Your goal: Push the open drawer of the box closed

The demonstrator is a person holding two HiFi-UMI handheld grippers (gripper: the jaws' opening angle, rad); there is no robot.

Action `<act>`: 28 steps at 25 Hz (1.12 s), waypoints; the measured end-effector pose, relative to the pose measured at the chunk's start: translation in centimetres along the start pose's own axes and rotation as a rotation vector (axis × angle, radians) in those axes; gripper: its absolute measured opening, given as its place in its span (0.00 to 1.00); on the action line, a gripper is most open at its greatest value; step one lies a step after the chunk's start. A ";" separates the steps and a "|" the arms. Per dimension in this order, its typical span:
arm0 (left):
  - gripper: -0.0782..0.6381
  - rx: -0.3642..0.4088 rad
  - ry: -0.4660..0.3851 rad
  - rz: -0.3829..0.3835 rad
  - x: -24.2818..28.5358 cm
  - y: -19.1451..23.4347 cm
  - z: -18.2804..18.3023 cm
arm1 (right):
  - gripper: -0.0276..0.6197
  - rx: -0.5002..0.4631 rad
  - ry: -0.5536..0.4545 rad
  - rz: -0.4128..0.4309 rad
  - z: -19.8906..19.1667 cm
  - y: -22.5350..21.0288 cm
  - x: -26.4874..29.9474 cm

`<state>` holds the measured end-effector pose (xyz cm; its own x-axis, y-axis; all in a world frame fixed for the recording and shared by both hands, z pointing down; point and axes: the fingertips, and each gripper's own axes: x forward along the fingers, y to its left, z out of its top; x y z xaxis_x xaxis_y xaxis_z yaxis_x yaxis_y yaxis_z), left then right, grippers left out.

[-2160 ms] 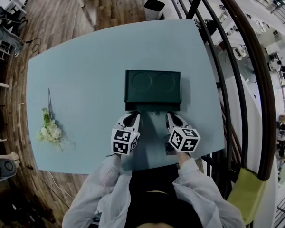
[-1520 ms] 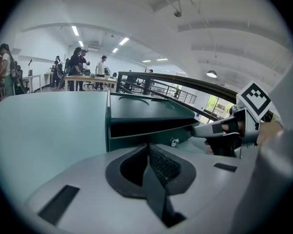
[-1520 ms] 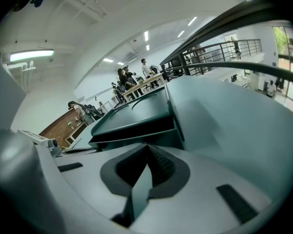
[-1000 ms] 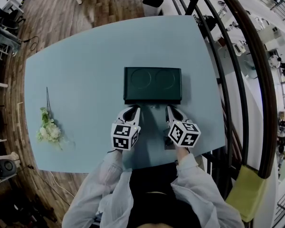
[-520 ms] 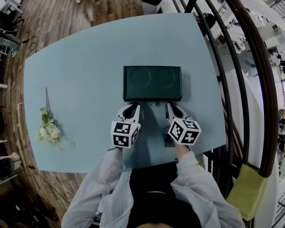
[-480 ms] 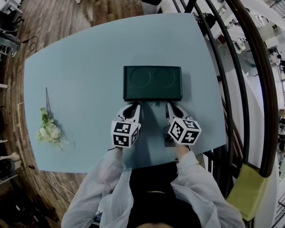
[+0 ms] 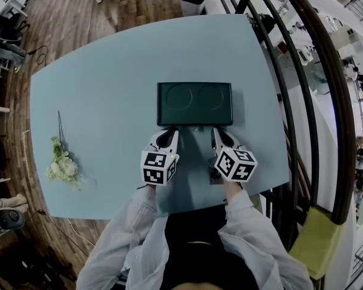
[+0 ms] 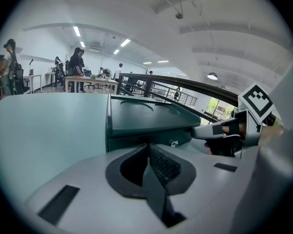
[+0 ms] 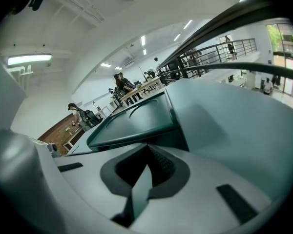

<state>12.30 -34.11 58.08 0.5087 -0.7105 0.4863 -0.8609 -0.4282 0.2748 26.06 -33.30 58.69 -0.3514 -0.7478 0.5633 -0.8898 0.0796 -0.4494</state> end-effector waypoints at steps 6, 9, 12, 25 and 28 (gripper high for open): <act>0.15 -0.011 0.011 0.006 0.2 0.1 -0.1 | 0.05 0.005 -0.001 -0.006 0.0 -0.2 0.2; 0.15 -0.029 0.015 0.013 0.4 0.1 0.1 | 0.06 0.013 -0.007 -0.011 0.3 -0.2 0.4; 0.15 -0.028 0.014 0.020 0.5 0.1 0.1 | 0.06 0.016 -0.010 -0.010 0.3 -0.3 0.5; 0.15 0.008 0.009 0.021 -3.1 -0.4 -0.5 | 0.05 0.043 -0.062 -0.036 -0.3 -1.2 -3.8; 0.15 0.008 -0.008 0.014 -4.6 -0.8 -0.4 | 0.05 0.058 -0.103 -0.015 0.3 -0.4 -5.5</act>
<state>10.64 -30.30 55.97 0.4970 -0.7205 0.4836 -0.8676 -0.4227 0.2619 28.48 -29.41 55.56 -0.3040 -0.8124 0.4975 -0.8752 0.0319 -0.4827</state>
